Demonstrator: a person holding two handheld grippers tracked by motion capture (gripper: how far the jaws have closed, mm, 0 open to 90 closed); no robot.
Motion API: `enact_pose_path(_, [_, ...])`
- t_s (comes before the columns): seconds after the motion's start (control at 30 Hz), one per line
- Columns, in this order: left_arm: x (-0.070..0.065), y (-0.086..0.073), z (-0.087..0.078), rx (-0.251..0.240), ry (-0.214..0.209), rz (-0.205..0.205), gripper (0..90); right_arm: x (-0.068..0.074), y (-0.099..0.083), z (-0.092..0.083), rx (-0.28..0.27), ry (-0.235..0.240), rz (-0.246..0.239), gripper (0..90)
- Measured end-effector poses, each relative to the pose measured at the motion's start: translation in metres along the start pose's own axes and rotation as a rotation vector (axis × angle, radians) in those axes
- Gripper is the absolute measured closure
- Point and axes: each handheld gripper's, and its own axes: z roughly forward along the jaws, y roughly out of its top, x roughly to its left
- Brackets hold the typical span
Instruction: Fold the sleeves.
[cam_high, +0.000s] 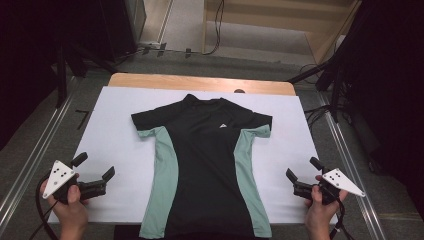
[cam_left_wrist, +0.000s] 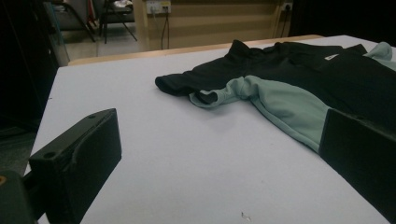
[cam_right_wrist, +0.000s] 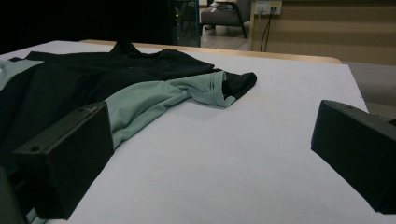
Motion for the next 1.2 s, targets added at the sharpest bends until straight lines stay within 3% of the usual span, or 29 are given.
enact_pose_path(0.37, [-0.005,0.004,0.002,0.003,-0.001,0.031,0.0,0.001,0.000,0.000,0.008,-0.002,0.000,0.0])
enact_pose_path(0.4, [-0.005,0.004,0.004,-0.001,-0.019,0.004,0.0,0.001,0.000,0.000,0.009,-0.001,0.000,0.0])
enact_pose_path(0.47, [-0.004,0.005,0.005,-0.005,-0.025,-0.007,0.0,0.001,0.000,0.000,0.009,-0.004,0.001,0.0])
enact_pose_path(0.63, [-0.009,0.010,0.007,-0.008,-0.016,0.021,0.0,0.001,0.000,0.000,0.009,-0.003,0.002,0.0])
enact_pose_path(0.73, [-0.015,0.015,0.010,0.002,-0.029,0.040,0.0,0.002,0.000,0.001,0.013,-0.010,-0.007,0.0])
enact_pose_path(1.0, [-0.022,0.030,0.012,0.000,-0.050,0.034,0.0,0.006,0.001,0.001,0.025,-0.017,-0.047,0.0])
enact_pose_path(1.2, [-0.026,0.043,0.021,0.021,-0.081,0.026,0.0,0.006,0.001,0.001,0.025,-0.015,-0.036,0.0])
